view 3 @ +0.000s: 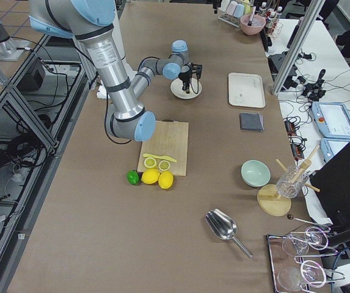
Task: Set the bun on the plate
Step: 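Lift the bun and carry it with the right gripper over the plate, then lower the bun onto the white plate and open the right gripper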
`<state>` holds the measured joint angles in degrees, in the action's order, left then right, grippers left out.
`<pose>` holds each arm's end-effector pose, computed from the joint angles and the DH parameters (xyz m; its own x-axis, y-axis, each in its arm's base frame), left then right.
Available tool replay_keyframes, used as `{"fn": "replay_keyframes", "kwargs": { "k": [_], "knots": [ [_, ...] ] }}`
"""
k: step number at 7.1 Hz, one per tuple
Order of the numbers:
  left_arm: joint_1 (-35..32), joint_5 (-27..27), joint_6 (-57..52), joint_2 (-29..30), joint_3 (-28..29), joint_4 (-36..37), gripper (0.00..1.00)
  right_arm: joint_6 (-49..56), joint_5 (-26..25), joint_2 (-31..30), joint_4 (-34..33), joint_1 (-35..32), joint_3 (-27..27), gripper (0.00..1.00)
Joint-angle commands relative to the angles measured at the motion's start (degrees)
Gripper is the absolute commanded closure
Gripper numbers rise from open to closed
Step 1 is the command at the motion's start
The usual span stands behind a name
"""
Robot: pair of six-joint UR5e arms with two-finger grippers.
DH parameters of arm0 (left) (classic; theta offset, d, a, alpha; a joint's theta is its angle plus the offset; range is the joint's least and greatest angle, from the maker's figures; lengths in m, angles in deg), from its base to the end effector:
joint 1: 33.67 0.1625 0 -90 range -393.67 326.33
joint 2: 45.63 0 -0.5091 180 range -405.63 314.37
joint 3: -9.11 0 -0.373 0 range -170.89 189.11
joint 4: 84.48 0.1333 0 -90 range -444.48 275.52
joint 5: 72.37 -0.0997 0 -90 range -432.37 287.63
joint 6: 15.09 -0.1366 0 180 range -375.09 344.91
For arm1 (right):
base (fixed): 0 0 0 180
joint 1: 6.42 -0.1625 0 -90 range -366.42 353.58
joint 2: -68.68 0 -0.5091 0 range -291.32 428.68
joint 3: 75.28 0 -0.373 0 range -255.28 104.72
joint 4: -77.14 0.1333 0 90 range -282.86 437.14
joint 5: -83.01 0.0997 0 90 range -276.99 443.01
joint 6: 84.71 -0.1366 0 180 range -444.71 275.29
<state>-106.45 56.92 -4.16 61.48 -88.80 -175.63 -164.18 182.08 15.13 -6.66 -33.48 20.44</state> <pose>0.1400 -0.6098 0.5422 0.6950 0.3243 -0.6416 -0.1364 0.9357 0.3253 -0.6135 -0.4389 0.3367 0.6446 0.1266 0.7540 -0.2304 0.9725 0.0336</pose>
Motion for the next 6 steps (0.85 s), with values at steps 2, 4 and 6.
{"fn": "replay_keyframes", "kwargs": {
  "k": [2, 4, 6],
  "knots": [
    [0.0, 0.1, -0.1, -0.1, -0.1, 0.0, 0.02, -6.0, -2.9, 3.8, -0.1, 1.3, -2.9, 0.0],
    [0.0, -0.4, -0.2, -0.1, -0.1, -0.1, 0.02, -6.8, -3.5, 3.9, -0.2, 2.3, -2.9, 0.0],
    [0.0, -0.4, 0.1, -0.1, 0.0, -0.1, 0.02, -6.8, -3.5, 4.4, -0.2, 2.9, -2.9, 0.0]
  ]
}}
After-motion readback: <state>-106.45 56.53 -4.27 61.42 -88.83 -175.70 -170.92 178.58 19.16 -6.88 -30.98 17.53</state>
